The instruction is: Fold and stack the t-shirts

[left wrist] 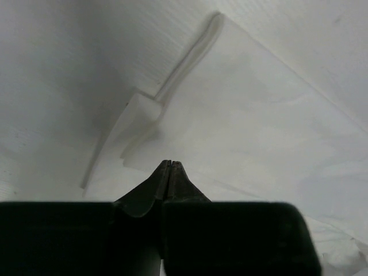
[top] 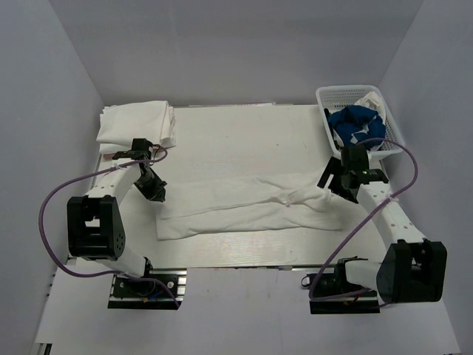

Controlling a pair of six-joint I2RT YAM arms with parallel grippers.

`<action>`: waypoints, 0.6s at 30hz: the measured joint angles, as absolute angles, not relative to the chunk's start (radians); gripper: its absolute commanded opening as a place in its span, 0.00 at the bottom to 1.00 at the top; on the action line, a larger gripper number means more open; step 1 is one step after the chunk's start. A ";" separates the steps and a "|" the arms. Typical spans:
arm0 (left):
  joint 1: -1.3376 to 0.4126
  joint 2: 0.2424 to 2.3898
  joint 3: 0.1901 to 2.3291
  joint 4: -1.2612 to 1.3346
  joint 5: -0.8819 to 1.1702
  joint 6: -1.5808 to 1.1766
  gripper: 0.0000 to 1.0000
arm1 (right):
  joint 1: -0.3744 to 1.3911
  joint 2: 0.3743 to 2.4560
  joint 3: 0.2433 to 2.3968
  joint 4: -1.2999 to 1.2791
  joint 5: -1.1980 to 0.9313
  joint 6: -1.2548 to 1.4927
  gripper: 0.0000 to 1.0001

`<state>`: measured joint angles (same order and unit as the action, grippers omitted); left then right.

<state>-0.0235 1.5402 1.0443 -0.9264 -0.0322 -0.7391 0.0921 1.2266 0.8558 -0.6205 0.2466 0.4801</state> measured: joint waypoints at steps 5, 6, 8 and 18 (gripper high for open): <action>-0.023 1.541 1.055 -0.904 -0.010 -0.728 0.35 | 0.110 1.204 0.933 -0.509 0.020 0.381 0.90; -0.023 1.542 1.055 -0.904 -0.007 -0.725 0.38 | 0.121 1.214 0.938 -0.488 -0.037 0.364 0.90; -0.023 1.544 1.055 -0.903 0.000 -0.719 0.61 | 0.153 1.243 0.939 -0.456 -0.154 0.333 0.90; -0.023 1.534 1.032 -0.880 0.039 -0.711 1.00 | 0.325 1.399 0.874 -0.426 -0.311 0.283 0.85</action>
<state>-0.0235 1.5345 1.0317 -0.8799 0.0395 -0.7109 0.3252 1.3987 0.8738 -0.4263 -0.3107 0.2832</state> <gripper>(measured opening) 0.995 0.897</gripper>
